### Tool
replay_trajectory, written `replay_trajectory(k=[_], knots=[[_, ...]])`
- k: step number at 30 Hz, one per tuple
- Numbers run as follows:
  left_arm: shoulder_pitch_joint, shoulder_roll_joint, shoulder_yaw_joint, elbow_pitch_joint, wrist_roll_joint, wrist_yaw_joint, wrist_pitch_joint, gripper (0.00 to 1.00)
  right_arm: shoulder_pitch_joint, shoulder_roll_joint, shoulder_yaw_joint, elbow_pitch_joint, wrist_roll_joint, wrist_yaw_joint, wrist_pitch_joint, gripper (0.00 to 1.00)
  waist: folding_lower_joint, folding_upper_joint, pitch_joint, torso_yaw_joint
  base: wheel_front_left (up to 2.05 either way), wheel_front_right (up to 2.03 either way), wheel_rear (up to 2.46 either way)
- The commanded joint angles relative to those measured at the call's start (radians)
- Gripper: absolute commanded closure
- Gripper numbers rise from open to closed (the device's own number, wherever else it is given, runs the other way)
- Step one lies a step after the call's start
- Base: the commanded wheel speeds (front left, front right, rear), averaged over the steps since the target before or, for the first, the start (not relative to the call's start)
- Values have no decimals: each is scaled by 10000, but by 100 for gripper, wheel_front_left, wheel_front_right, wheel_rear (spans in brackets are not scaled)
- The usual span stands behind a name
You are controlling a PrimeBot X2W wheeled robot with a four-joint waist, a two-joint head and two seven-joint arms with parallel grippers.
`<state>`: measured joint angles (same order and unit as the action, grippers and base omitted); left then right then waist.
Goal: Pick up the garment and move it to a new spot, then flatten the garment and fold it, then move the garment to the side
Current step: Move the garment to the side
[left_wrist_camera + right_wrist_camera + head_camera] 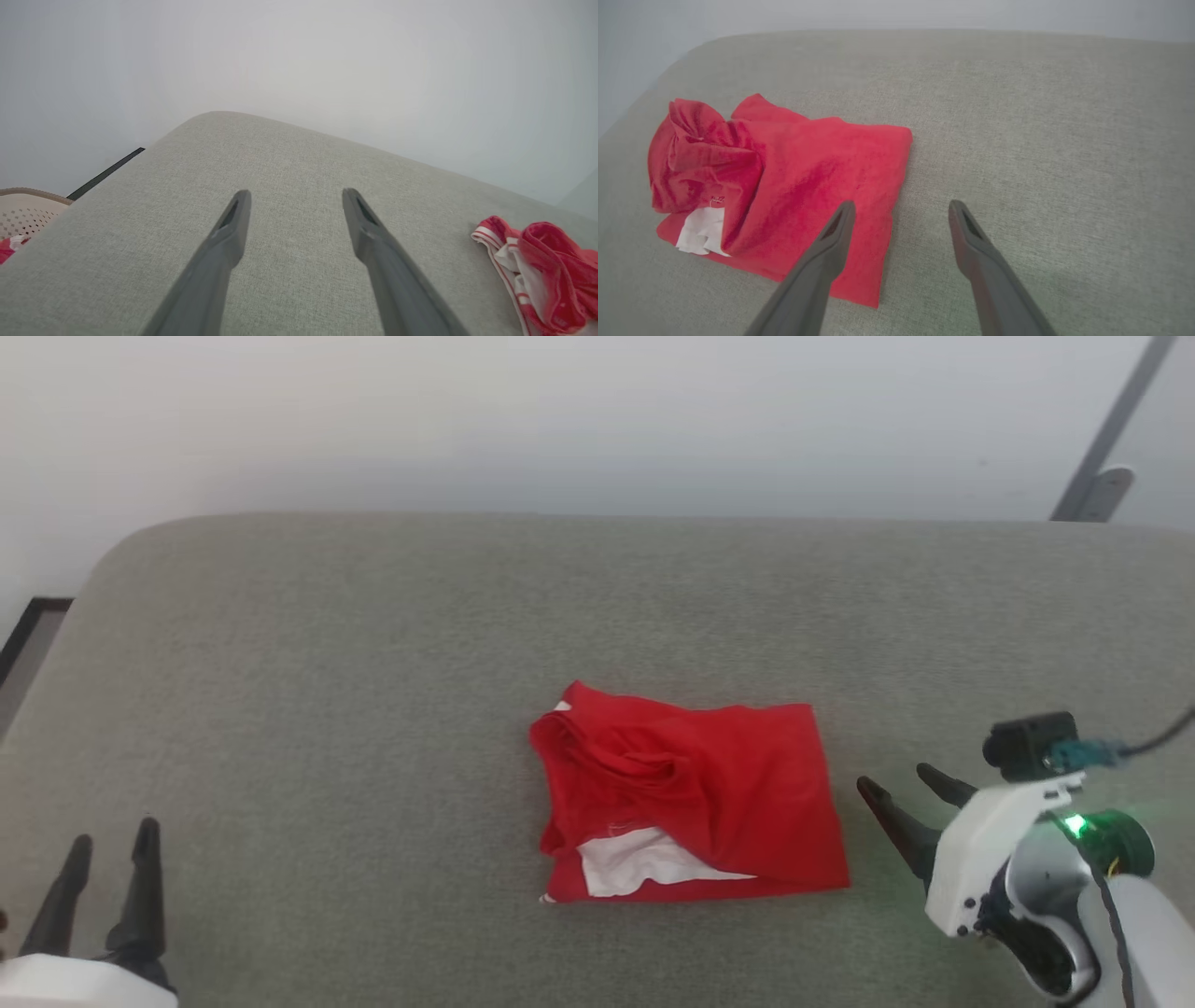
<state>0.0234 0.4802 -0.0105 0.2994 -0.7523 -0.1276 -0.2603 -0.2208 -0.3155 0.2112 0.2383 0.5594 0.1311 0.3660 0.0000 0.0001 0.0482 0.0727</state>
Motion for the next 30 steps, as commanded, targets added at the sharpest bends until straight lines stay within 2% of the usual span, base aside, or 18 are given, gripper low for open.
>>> replay_trajectory(k=[1, 14, 20, 25, 29, 30], knots=[[-163, -28, -79, 3, -85, -33, -61, 0, -193, -64, 57, 76, 80, -9, 331, 0, 0, -1, 129, 246, 0, 0, 0], [-734, -15, -811, 221, -387, -33, -55, 0, -1648, -269, 295, 693, -228, -9, 4256, 0, 0, -1, 773, 1276, 0, 0, 0], [-1040, -3, -1020, 316, -555, -33, -55, 0, -2170, 128, 128, 1344, -385, -9, 5886, 0, 0, -1, 1129, 1515, 0, 0, 0], [-1267, -41, -1191, 391, -668, -33, -55, 0, -2238, 605, 109, 1998, -468, -7, 6676, 0, 0, -1, 1331, 1635, 0, 0, 0], [-1457, -68, -1360, 471, -727, -33, -55, 0, -2296, 858, 136, 2280, -572, -6, 6865, 0, 0, -1, 1422, 1715, 0, 0, 0], [-1484, -66, -1375, 480, -749, -33, -55, 0, -2308, 874, 128, 2276, -565, -6, 6856, 24, 0, -1, 1431, 1713, 0, 0, 0]])
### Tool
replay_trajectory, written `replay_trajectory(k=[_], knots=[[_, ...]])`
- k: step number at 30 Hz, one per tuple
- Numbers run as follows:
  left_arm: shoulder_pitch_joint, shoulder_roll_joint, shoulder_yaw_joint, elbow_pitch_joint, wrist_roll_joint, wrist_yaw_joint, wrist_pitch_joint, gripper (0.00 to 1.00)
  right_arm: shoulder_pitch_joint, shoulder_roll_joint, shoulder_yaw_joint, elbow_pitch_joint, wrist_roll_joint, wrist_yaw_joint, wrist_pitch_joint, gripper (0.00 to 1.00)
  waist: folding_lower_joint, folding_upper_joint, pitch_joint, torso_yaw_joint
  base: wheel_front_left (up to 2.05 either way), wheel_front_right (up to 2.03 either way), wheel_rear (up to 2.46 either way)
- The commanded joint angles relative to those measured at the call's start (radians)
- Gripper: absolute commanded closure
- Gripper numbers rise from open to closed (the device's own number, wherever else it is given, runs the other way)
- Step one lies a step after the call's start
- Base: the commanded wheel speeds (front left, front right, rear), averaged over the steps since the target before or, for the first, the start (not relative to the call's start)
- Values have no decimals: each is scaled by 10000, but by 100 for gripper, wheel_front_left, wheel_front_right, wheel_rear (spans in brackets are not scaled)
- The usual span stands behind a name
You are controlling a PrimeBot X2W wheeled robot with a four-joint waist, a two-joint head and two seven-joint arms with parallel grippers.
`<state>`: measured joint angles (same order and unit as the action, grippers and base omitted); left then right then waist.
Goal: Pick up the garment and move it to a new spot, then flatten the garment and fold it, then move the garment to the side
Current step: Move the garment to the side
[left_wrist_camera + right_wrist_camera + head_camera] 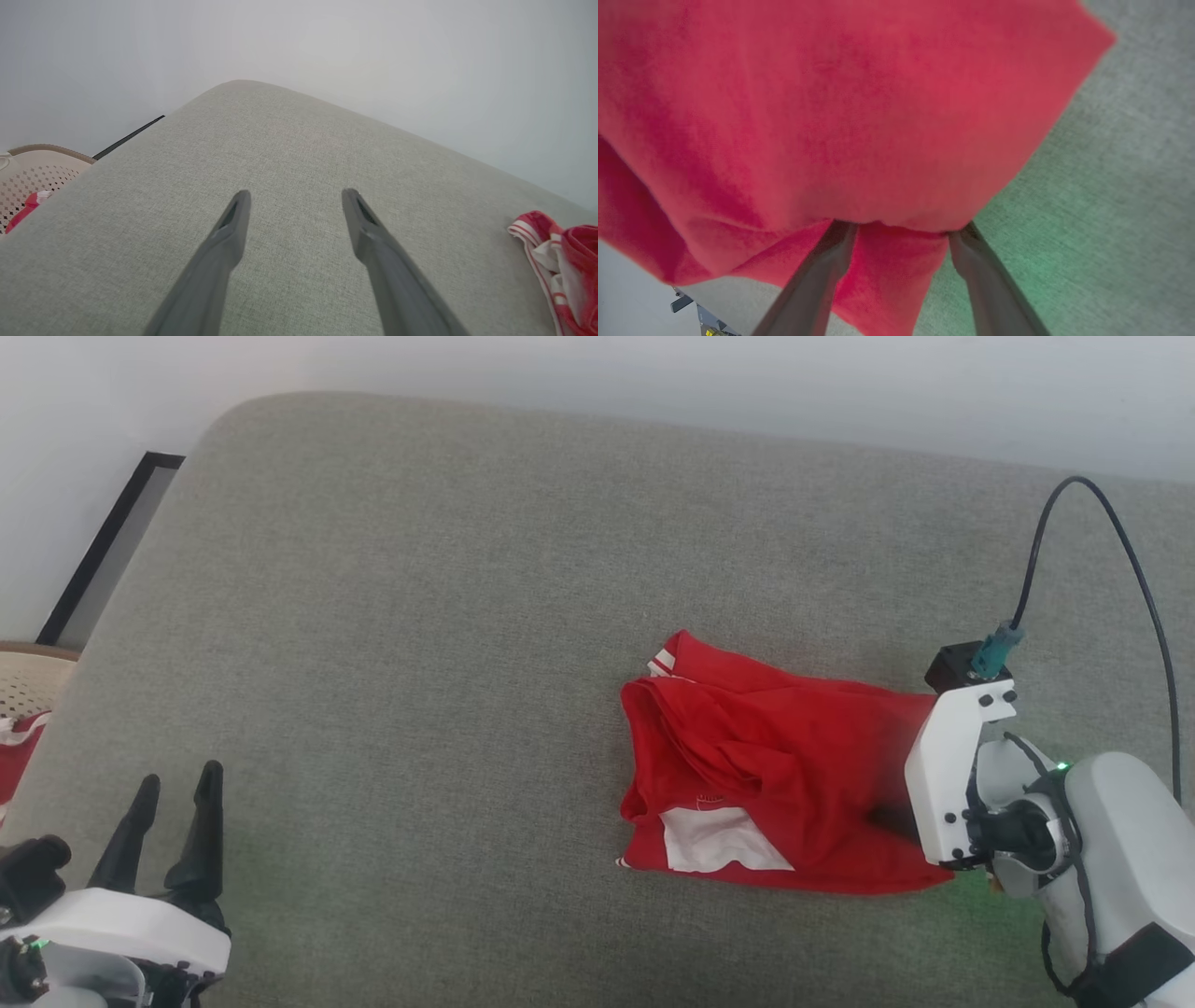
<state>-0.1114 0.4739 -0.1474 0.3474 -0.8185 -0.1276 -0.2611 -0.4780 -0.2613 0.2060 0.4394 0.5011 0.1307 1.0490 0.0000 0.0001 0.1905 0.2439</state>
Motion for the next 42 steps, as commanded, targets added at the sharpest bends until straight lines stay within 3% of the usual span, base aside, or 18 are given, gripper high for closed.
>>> replay_trajectory(k=[1, 2, 24, 42], knots=[[-143, 5, -5, 16, -114, -33, -48, 0, 235, 296, 223, 202, 20, -2, 4, 58, 0, -1, 15, -7, 0, 0, 0], [-142, 16, 14, 37, -140, -33, -48, 0, 196, 217, 200, 137, -21, -2, -69, 100, 0, -1, 22, -27, 0, 0, 0], [-549, 212, -36, -552, 151, -34, -48, 0, -564, -783, -1929, -1443, -927, -14, -310, 100, 0, -1, 365, -1030, 0, 0, 0], [-1477, 510, -681, -1385, 225, -34, -48, 0, -1522, -1852, -3014, -2513, -1999, -14, -960, 100, 0, -1, 1481, -2709, 0, 0, 0]])
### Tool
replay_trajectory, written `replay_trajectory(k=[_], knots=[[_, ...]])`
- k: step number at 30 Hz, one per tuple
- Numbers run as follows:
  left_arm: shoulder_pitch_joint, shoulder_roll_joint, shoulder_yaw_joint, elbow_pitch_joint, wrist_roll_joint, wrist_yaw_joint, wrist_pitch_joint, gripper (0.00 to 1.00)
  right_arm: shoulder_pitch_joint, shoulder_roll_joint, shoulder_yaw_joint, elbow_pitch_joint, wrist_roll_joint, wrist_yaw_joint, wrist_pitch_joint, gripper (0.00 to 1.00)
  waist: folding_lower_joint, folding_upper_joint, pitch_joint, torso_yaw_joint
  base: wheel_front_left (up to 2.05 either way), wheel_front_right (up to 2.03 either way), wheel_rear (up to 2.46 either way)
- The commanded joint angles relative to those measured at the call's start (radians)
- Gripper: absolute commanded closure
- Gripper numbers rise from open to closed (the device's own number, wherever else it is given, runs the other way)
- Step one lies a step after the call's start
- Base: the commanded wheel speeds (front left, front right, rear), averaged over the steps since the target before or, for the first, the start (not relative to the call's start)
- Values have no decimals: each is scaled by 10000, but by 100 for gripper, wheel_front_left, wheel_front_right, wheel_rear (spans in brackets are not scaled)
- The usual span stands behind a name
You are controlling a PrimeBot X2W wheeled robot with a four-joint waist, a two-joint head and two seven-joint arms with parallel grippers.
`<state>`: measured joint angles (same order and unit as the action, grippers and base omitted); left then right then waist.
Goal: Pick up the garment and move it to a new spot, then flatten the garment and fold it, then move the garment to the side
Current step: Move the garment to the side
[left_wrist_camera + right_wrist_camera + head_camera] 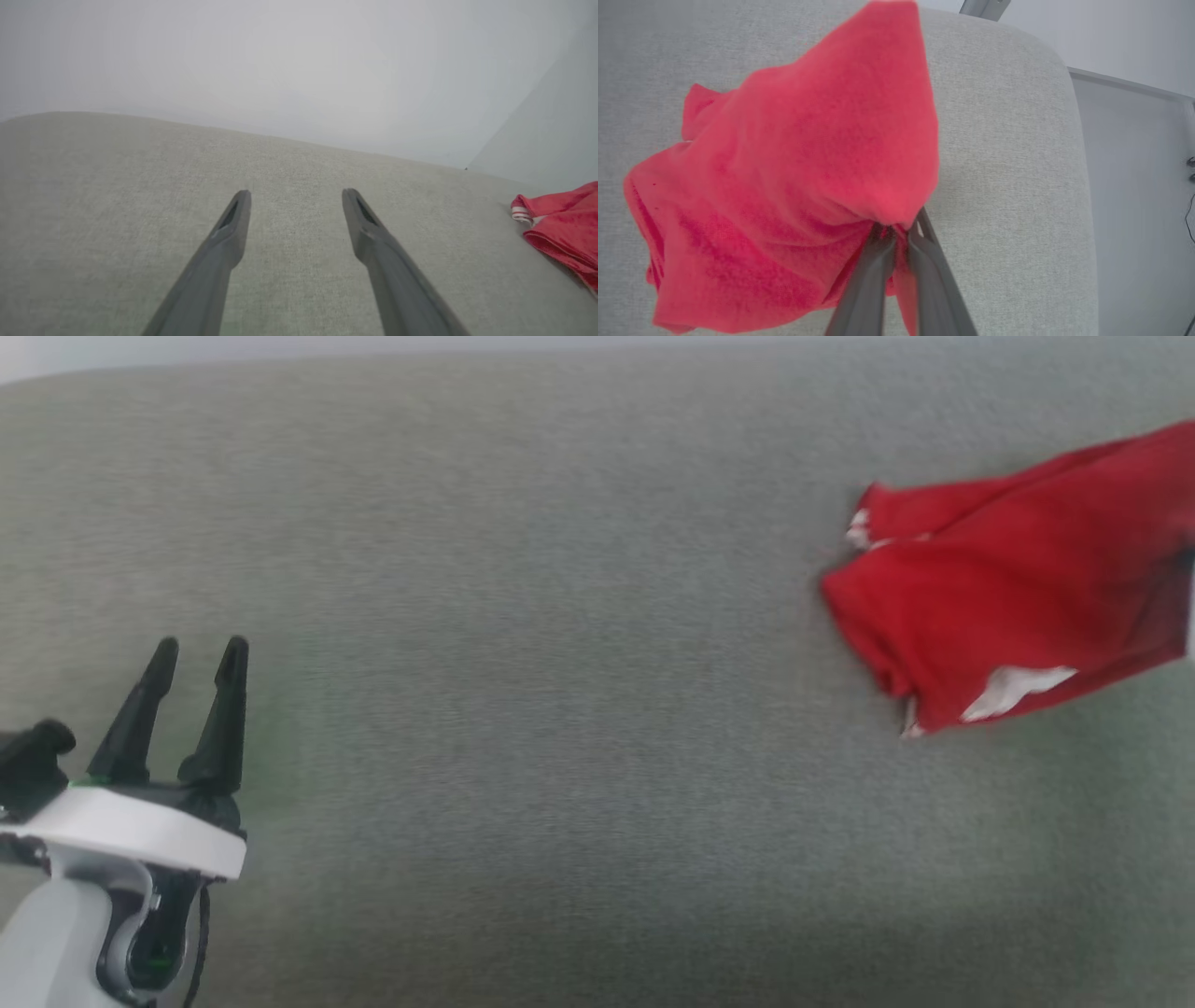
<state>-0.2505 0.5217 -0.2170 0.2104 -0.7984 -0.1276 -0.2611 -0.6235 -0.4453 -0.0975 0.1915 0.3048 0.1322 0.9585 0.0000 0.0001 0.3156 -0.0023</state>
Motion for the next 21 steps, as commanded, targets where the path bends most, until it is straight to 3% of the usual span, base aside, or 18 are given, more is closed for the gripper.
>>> replay_trajectory(k=[1, 15, 21], knots=[[-177, 49, -18, -75, 7, -34, -48, 0, -116, -53, -37, -79, -84, -28, -96, 100, 0, -1, 313, -360, 0, 0, 0], [-1188, 517, -815, -774, 11, -34, -48, 0, -625, -1208, -925, -493, -1269, -30, -1205, 100, 0, -1, 1482, -1373, 0, 0, 0], [-1588, 732, -1088, -943, -110, -34, -48, 0, -746, -1021, -1650, -287, -2381, -30, -1776, 100, 0, -1, 1952, -1404, 0, 0, 0]])
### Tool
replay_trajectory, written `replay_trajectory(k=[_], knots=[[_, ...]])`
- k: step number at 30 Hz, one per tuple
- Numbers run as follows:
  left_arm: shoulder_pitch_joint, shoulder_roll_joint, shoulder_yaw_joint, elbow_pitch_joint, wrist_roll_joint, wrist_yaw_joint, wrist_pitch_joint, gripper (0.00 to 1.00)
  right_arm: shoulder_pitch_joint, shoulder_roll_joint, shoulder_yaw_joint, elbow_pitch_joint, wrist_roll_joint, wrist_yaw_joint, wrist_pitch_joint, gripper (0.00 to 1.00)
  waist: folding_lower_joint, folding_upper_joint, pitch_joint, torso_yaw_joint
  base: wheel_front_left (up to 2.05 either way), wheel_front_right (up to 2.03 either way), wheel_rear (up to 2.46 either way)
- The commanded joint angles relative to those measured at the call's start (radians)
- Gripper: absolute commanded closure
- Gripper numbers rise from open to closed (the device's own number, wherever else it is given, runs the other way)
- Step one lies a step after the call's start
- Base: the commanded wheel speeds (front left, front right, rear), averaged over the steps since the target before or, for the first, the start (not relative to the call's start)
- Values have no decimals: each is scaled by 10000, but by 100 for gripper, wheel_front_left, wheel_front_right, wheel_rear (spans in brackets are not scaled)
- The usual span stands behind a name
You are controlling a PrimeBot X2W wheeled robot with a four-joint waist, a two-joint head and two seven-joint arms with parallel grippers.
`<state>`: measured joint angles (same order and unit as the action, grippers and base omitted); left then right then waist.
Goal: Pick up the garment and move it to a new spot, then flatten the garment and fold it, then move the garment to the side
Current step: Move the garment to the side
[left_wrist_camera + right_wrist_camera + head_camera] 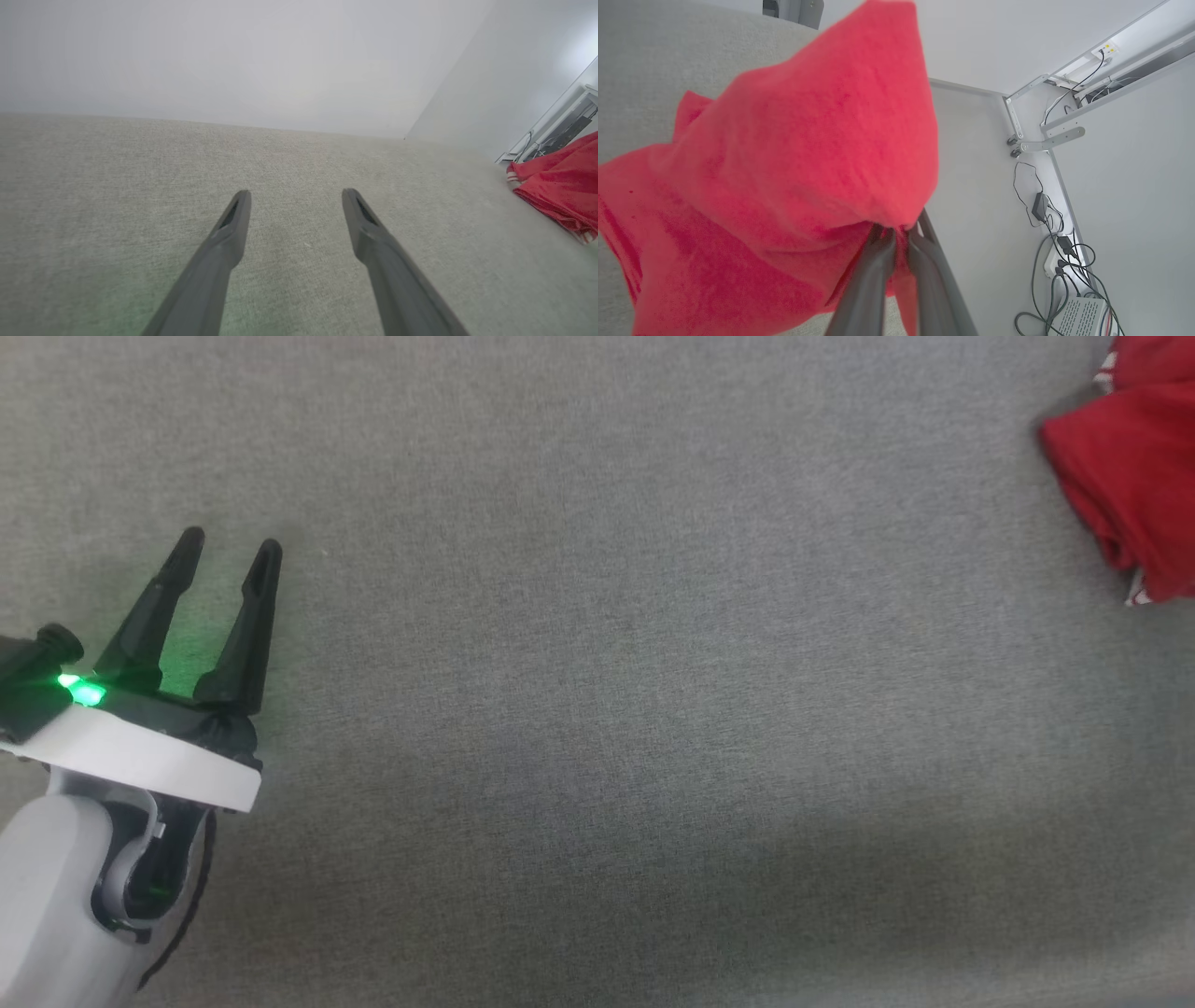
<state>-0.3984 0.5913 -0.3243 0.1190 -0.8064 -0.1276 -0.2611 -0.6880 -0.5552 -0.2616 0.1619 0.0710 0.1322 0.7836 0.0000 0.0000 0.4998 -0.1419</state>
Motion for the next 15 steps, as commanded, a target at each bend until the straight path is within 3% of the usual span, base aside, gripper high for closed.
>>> replay_trajectory(k=[1, 15], knots=[[-157, 76, -54, -55, -36, -34, -48, 0, -125, 134, -118, 51, -286, -30, -113, 100, 0, 0, 187, 6, 0, 0, 0], [-656, 425, -392, -90, -389, -34, -48, 0, -365, 1721, -1641, 1157, -2357, -30, -1001, 100, 0, 0, 799, 454, 0, 0, 0]])
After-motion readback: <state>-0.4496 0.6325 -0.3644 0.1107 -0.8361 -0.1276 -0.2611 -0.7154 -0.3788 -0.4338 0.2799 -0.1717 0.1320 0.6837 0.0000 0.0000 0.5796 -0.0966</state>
